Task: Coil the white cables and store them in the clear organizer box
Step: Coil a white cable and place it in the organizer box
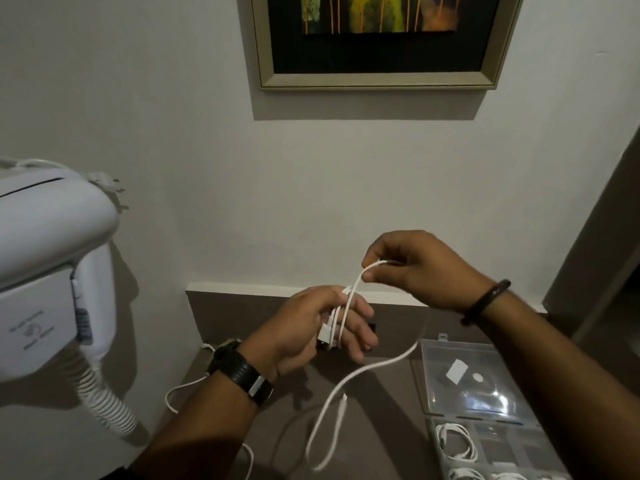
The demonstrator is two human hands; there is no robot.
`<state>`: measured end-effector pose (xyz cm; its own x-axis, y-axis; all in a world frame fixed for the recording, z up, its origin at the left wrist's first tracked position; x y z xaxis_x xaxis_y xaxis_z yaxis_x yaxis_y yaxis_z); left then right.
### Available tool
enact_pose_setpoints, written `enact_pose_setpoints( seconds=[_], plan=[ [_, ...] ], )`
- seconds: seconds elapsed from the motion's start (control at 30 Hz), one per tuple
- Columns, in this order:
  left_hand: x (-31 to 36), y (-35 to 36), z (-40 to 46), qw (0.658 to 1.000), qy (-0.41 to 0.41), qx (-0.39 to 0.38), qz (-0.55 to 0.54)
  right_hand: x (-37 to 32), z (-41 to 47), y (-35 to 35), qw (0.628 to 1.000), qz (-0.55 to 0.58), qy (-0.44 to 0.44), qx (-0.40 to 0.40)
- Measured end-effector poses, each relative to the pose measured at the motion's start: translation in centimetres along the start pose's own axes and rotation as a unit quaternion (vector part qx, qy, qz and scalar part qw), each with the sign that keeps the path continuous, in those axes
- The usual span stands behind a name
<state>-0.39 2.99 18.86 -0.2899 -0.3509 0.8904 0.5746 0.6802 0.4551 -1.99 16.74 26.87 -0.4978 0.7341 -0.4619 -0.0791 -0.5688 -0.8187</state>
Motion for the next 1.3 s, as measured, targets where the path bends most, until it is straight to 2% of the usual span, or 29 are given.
enact_pose_setpoints(
  seconds=[0.1, 0.17, 0.3, 0.43, 0.53, 0.6, 0.67, 0.73, 0.87, 0.97, 1.07, 1.13, 1.23, 1.3],
  plan=[
    [1.6, 1.0, 0.3, 0.996, 0.027, -0.019, -0.078, 2.5, -0.1, 2.2, 0.981, 0.177, 0.077, 0.008],
    [3.3, 1.3, 0.8, 0.991, 0.066, -0.001, -0.117, 2.8, -0.7, 4.6, 0.967, 0.234, 0.100, 0.021],
    [6.7, 1.4, 2.3, 0.972, 0.157, 0.059, -0.166, 0.8, -1.4, 8.0, 0.984, 0.155, 0.084, -0.008],
    [7.9, -0.1, 2.9, 0.961, 0.198, 0.181, 0.072, -0.9, -1.2, 6.9, 0.998, 0.034, 0.039, -0.029],
    [7.0, -0.5, 3.2, 0.928, 0.197, 0.188, 0.255, -2.5, -1.3, 4.7, 0.997, -0.053, -0.029, -0.046],
    [6.2, -0.9, 3.0, 0.917, 0.173, 0.174, 0.313, -3.1, -1.1, 2.6, 0.994, -0.084, -0.063, -0.016],
    [5.0, -0.9, 2.7, 0.947, 0.108, 0.129, 0.275, -2.6, -0.6, 0.2, 0.995, -0.075, -0.067, 0.016],
    [3.6, -0.3, 2.2, 0.988, 0.028, 0.046, 0.148, -1.3, 0.0, -1.4, 0.998, -0.039, -0.043, 0.018],
    [4.0, 1.1, 1.8, 0.998, 0.006, -0.065, 0.018, 1.4, 0.4, -1.1, 0.990, 0.132, 0.019, 0.034],
    [4.9, 2.1, 1.9, 0.994, 0.006, -0.093, -0.064, 2.6, 0.3, 1.2, 0.971, 0.217, 0.062, 0.080],
    [6.1, 2.1, 2.5, 0.987, 0.082, -0.030, -0.137, 1.9, -0.4, 5.7, 0.977, 0.194, 0.070, 0.057],
    [6.8, 1.1, 3.0, 0.980, 0.145, 0.046, -0.129, 0.6, -1.1, 8.5, 0.988, 0.142, 0.063, 0.005],
    [7.2, -0.7, 3.0, 0.968, 0.199, 0.149, 0.035, -1.4, -1.7, 9.3, 0.998, 0.024, 0.003, -0.051],
    [6.9, -1.6, 2.6, 0.948, 0.188, 0.186, 0.176, -2.4, -1.7, 7.4, 0.996, -0.053, -0.046, -0.048]
  ],
)
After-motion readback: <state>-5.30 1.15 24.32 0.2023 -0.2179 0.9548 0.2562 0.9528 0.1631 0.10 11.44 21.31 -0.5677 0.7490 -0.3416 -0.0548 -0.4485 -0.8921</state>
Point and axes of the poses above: each hand's wrist, its own z-axis towards the middle knuckle, its own y-axis out of the palm, x = y × z, the point moved 6 cm from there along z, towards the middle knuckle, and after that the axes turned 14 degrees about -z, right-handed, at the moved point
